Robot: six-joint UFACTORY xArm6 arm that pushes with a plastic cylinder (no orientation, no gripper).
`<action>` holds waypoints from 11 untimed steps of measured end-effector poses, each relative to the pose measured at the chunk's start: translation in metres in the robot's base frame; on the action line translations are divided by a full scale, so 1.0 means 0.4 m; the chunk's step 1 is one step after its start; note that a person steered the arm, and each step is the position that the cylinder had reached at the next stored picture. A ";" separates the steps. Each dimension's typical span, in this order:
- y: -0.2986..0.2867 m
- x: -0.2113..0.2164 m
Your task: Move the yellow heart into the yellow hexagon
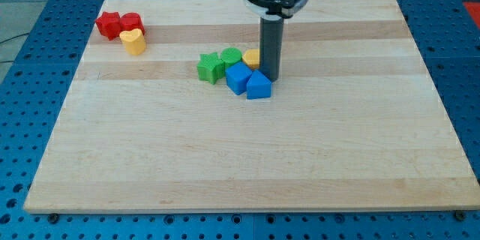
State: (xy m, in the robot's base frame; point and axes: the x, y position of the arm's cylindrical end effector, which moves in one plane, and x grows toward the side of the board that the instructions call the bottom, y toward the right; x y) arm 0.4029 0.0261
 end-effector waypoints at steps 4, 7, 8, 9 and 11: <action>-0.076 -0.149; -0.335 -0.154; -0.468 -0.152; -0.614 -0.145; -0.733 -0.229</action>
